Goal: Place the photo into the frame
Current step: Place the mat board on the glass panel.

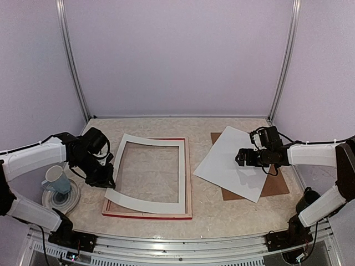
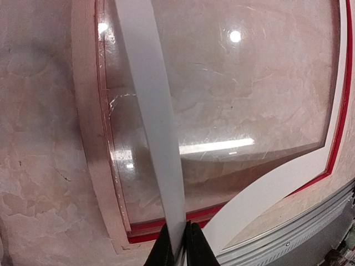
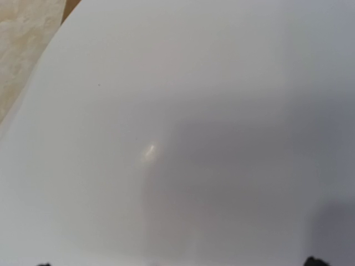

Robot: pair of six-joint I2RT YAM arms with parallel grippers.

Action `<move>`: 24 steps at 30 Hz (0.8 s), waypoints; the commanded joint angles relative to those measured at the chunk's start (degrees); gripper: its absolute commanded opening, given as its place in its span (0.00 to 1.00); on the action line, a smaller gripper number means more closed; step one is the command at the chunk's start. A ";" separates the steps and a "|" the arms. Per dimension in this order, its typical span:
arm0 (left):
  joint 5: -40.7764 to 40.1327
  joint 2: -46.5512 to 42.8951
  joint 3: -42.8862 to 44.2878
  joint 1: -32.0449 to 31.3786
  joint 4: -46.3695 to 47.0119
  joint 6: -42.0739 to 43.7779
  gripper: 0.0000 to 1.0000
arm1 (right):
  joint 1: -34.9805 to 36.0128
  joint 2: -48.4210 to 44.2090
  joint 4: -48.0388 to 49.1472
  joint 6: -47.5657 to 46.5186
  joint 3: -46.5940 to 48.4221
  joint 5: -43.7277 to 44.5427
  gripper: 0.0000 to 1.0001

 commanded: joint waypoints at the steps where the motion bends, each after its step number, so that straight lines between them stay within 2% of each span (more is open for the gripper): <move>1: -4.11 -1.20 2.02 -0.36 -0.18 0.48 0.08 | 0.51 0.57 0.91 -0.48 -0.28 -0.11 0.99; 11: -2.06 -0.79 -0.31 -1.81 3.30 -1.09 0.09 | 0.49 0.74 1.06 -0.45 -0.12 -0.30 0.99; 24: -4.79 0.65 -0.23 -4.06 3.89 -1.04 0.10 | 0.49 0.80 1.06 -0.50 -0.21 -0.47 0.99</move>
